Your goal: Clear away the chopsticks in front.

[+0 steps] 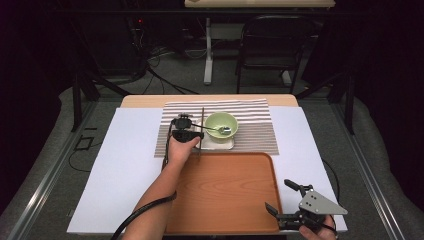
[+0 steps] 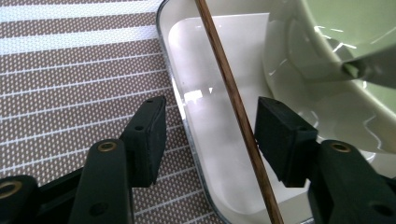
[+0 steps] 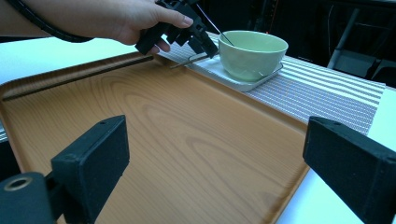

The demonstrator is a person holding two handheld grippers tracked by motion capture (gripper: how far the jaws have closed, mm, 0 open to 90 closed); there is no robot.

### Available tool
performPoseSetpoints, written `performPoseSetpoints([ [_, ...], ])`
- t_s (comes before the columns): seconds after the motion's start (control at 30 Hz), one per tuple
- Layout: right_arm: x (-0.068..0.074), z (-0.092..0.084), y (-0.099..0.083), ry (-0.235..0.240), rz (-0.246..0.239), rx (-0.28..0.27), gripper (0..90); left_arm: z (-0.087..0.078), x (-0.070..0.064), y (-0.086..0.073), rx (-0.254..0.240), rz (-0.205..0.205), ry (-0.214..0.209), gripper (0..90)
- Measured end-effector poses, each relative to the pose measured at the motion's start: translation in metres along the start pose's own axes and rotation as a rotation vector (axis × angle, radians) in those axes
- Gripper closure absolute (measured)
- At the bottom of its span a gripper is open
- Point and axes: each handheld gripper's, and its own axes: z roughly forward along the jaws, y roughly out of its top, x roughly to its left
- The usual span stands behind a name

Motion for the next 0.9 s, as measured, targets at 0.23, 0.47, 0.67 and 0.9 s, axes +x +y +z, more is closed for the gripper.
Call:
performPoseSetpoints([
  [0.23,0.0,0.0,0.0,0.004,-0.001,0.001,7.2,0.0,0.005,-0.002,0.001,-0.081,-0.024,54.9],
  [0.47,0.001,0.001,0.0,0.007,-0.001,0.002,7.5,-0.002,0.008,-0.002,0.003,-0.115,-0.02,70.0],
  [0.67,0.001,0.001,0.0,0.008,-0.001,0.004,7.6,-0.004,0.012,-0.003,0.004,-0.179,-0.034,84.0],
  [0.9,0.0,0.001,0.0,0.004,-0.012,0.001,7.8,-0.008,0.018,-0.005,-0.036,-0.232,-0.071,85.7],
])
